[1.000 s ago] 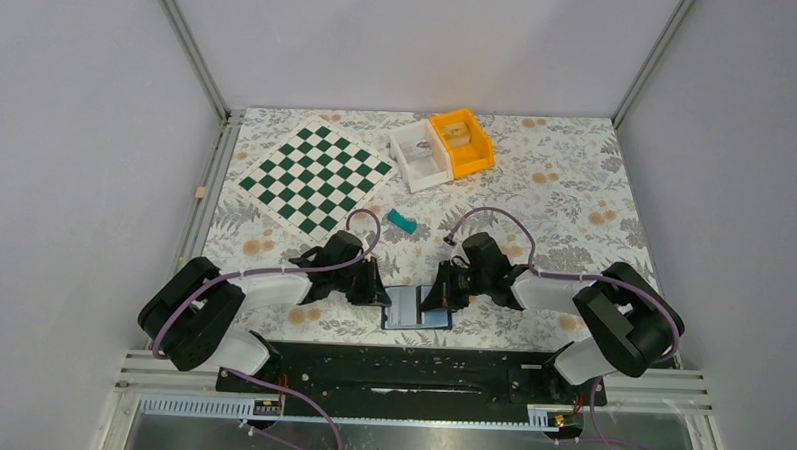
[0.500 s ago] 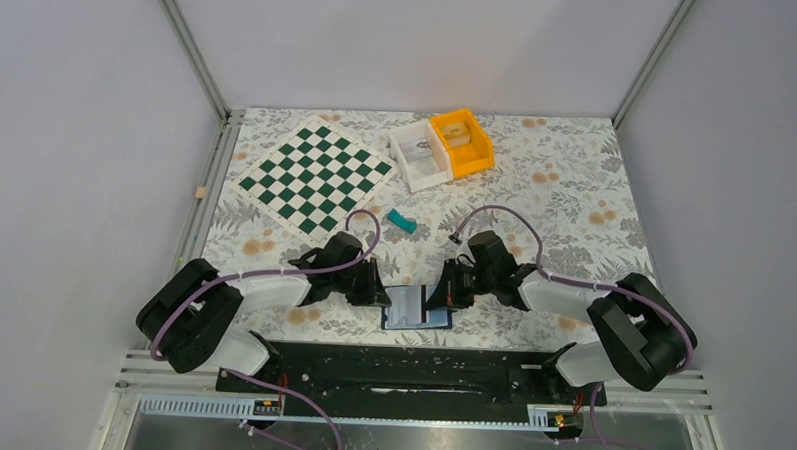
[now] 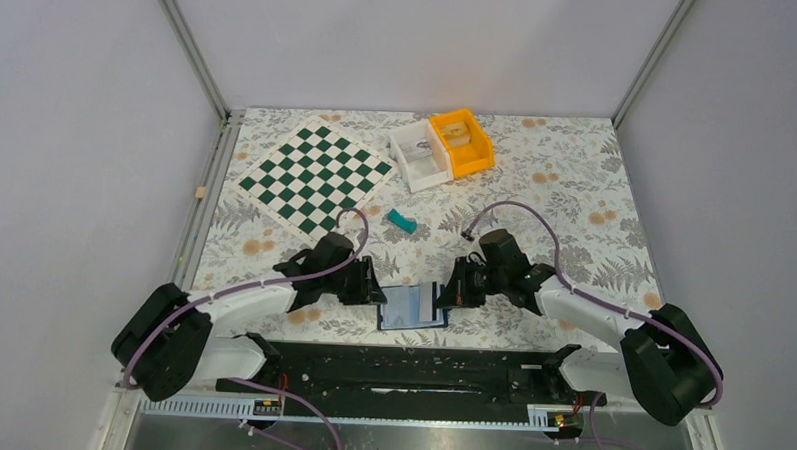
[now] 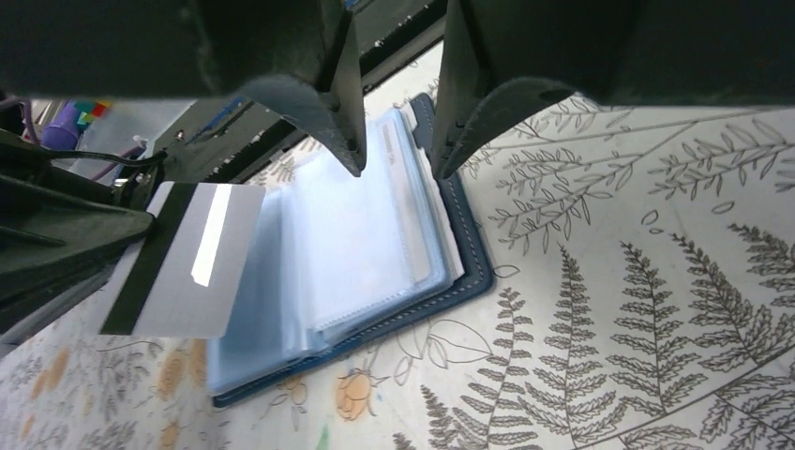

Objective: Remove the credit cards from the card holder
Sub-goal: Remove the credit card from the card holder, then place the credit card in the storage box.

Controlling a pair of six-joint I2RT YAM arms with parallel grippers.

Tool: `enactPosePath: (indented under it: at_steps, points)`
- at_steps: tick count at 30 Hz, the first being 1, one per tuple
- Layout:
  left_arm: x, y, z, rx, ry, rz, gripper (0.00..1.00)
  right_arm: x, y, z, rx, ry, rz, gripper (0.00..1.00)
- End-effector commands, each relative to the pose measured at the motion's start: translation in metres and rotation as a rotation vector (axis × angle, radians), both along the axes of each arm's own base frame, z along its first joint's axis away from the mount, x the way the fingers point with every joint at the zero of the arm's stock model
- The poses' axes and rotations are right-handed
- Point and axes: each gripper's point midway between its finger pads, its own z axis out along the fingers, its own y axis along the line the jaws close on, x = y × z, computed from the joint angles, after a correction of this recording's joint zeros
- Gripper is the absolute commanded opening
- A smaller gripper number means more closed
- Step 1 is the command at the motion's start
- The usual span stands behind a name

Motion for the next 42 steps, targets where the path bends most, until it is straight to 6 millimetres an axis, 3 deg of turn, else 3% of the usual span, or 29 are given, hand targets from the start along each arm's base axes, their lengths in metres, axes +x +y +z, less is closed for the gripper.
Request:
enactPosePath:
  at_steps: [1,4,6,14,20,27,31,35,42]
  points:
    - [0.016,-0.002,0.037,-0.026,-0.126,-0.006,0.39,0.01,0.0,0.023,0.01,-0.036,-0.029,0.0]
    - [0.018,-0.005,0.06,-0.066,-0.198,-0.032,0.52,0.012,0.002,0.035,0.04,-0.041,-0.053,0.0]
    - [0.017,-0.009,0.076,-0.099,-0.256,-0.058,0.55,0.013,0.005,0.043,0.066,-0.024,-0.076,0.0]
    - [0.0,-0.026,0.131,-0.12,-0.559,-0.166,0.55,0.014,0.02,0.071,0.211,0.104,-0.17,0.0]
    - [-0.017,-0.031,0.158,-0.066,-0.778,-0.235,0.58,0.014,0.034,0.088,0.372,0.222,-0.221,0.0]
    - [-0.038,-0.048,0.169,0.019,-1.041,-0.395,0.55,0.015,0.034,0.09,0.393,0.236,-0.24,0.0]
    - [-0.041,-0.046,0.17,0.049,-1.185,-0.413,0.55,0.012,0.034,0.091,0.416,0.243,-0.236,0.0]
    - [-0.05,-0.051,0.162,0.119,-1.338,-0.544,0.56,0.009,0.033,0.091,0.425,0.242,-0.236,0.0]
    - [-0.045,-0.059,0.15,0.302,-1.481,-0.649,0.57,0.006,0.032,0.096,0.452,0.235,-0.225,0.0]
